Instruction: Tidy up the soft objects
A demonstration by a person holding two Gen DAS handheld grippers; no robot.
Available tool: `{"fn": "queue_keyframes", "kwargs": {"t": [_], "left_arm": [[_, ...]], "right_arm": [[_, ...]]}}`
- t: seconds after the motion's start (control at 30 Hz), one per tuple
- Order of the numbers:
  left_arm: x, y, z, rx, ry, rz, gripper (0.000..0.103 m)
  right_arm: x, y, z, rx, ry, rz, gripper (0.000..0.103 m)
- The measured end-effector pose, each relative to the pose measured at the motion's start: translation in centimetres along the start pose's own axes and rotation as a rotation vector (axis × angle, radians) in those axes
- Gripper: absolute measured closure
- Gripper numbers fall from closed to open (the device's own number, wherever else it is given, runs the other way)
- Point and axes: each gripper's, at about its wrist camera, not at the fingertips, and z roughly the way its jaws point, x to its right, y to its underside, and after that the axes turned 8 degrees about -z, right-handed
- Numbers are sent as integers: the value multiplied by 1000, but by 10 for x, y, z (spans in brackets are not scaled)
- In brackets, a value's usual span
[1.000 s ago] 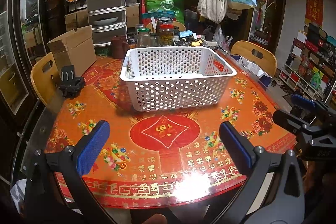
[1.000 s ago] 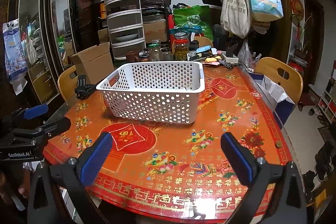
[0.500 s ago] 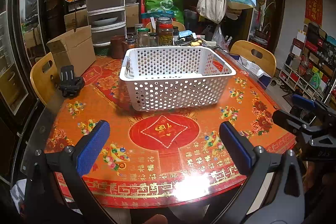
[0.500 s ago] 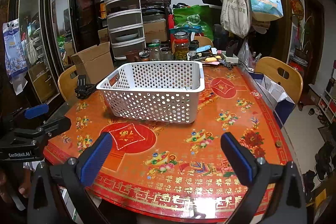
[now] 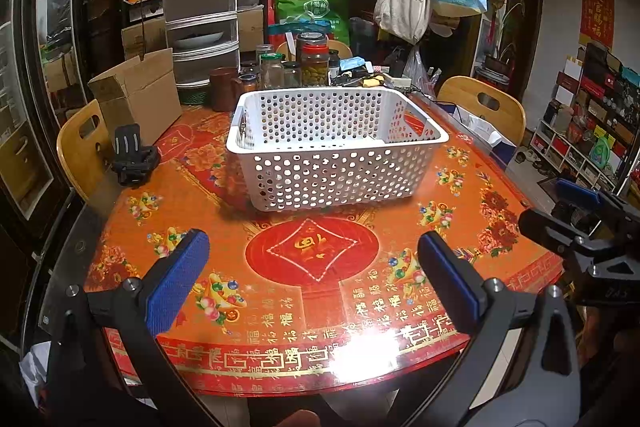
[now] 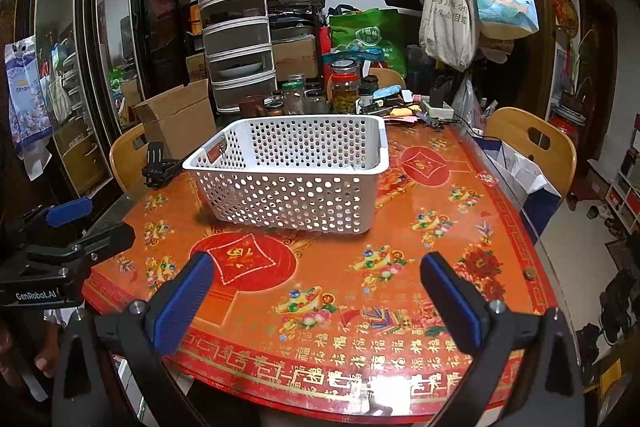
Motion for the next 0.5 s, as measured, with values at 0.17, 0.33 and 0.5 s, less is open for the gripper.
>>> {"fn": "queue_keyframes", "kwargs": {"t": [0.17, 0.33, 0.5], "left_arm": [[1, 0, 0, 0, -4, 2, 0], [5, 3, 0, 5, 12, 21, 0], [6, 3, 4, 17, 9, 28, 0]], "right_arm": [[0, 0, 1, 0, 2, 0, 0], [2, 3, 0, -2, 1, 2, 0], [4, 6, 4, -5, 1, 5, 0]]}}
